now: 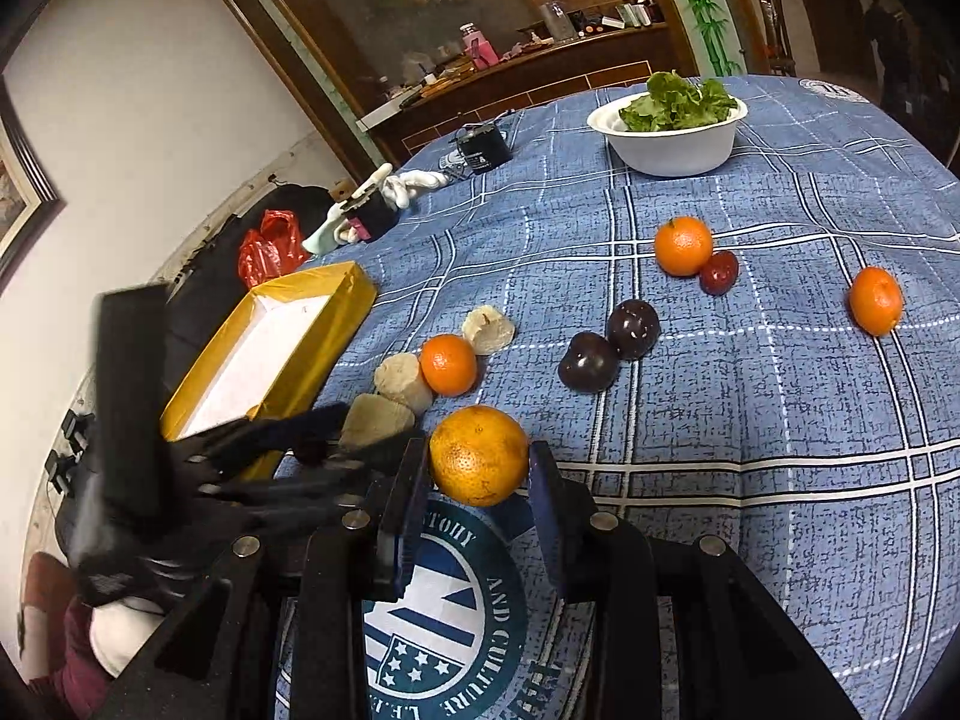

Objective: Organize fruits
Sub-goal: 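Grasp a second tangerine with the right tool while the left tool grasps a white cylinder, then lower both held items into the tray and open both tools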

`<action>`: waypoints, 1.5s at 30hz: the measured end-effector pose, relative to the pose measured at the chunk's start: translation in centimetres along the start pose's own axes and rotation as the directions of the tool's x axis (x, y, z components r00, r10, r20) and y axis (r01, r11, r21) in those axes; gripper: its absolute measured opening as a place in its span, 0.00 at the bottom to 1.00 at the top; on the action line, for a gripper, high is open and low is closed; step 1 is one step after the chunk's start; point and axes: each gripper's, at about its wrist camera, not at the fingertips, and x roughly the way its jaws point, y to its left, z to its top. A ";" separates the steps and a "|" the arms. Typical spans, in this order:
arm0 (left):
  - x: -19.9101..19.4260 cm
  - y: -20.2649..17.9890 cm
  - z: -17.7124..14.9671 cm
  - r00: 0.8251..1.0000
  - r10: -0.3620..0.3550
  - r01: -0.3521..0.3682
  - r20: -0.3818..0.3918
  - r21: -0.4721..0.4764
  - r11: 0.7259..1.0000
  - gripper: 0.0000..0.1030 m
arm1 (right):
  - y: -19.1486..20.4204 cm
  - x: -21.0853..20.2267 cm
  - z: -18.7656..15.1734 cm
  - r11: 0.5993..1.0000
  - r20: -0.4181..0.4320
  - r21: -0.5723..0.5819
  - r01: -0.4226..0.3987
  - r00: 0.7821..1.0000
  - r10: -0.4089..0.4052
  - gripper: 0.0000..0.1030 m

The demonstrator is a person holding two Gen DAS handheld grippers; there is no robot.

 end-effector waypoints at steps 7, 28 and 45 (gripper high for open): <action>-3.5 2.3 -0.7 0.994 -0.084 0.093 0.075 -0.125 0.988 0.35 | 0.4 -0.8 -0.1 1.000 0.014 -0.012 -0.002 1.000 0.002 0.35; -10.6 24.5 -9.1 0.979 0.137 -0.019 0.154 -0.595 0.803 0.36 | 20.9 7.4 -2.5 0.922 -0.217 -0.331 -0.200 0.967 0.132 0.36; -14.3 24.6 -9.9 0.955 0.085 0.113 0.284 -0.613 0.782 0.66 | 20.9 6.6 -1.3 0.934 -0.149 -0.321 -0.156 0.982 0.113 0.56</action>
